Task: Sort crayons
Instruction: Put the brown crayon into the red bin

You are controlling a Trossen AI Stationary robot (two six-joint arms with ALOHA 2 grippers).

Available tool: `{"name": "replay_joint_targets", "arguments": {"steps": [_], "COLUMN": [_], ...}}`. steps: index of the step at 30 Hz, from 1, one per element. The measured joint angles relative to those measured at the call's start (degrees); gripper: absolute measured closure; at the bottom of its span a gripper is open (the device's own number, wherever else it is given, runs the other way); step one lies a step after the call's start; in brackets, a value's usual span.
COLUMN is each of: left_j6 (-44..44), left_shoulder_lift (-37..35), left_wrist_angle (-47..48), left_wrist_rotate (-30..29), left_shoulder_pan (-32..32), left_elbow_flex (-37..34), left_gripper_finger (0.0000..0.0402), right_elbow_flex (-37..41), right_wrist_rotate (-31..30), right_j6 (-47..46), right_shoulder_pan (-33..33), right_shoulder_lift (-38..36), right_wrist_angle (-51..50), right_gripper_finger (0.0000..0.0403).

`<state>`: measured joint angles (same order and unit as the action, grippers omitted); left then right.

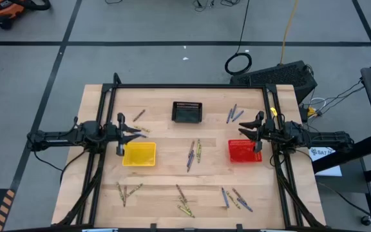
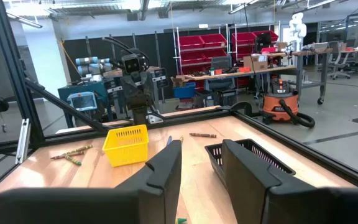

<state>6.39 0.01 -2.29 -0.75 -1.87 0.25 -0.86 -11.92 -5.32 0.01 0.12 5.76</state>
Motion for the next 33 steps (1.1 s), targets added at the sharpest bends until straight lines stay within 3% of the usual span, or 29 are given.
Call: {"name": "replay_joint_targets", "arguments": {"steps": [20,33], "left_j6": [-0.1,-0.1], "left_shoulder_lift": [0.0,0.0], "left_wrist_angle": [0.2,-3.3], "left_wrist_rotate": [2.8,3.6], "left_shoulder_pan": [0.0,0.0], "left_elbow_flex": [0.0,0.0], "left_gripper_finger": [0.0318,0.0318], "right_elbow_flex": [0.0,0.0], "right_wrist_rotate": [0.0,0.0], "right_j6": [-0.2,-14.1], "right_shoulder_pan": [0.0,0.0], "right_shoulder_lift": [0.0,0.0], "right_wrist_angle": [0.0,0.0], "right_gripper_finger": [0.0300,0.0300]}}
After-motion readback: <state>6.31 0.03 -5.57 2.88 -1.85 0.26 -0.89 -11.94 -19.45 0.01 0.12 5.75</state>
